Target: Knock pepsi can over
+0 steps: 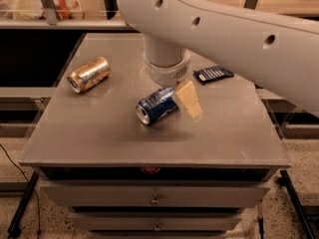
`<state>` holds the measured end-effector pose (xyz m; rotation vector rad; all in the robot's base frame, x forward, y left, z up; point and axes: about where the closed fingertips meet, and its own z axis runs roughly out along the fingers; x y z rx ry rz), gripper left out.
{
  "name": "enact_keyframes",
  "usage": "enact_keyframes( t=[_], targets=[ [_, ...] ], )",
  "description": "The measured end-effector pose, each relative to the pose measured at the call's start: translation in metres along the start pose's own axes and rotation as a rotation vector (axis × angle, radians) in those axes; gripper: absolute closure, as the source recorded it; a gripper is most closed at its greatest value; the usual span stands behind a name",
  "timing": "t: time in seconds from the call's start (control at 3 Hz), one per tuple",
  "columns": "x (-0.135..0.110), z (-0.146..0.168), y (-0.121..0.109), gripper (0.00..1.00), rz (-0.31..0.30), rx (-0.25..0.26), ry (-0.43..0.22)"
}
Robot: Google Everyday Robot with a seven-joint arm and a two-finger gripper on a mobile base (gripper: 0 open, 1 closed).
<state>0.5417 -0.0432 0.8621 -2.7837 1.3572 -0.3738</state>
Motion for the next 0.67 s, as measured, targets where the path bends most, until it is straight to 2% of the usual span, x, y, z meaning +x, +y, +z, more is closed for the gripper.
enact_keyframes(
  t=[0.67],
  targets=[
    [-0.001,0.0018,-0.0002,0.0,0.012,-0.012,-0.014]
  ],
)
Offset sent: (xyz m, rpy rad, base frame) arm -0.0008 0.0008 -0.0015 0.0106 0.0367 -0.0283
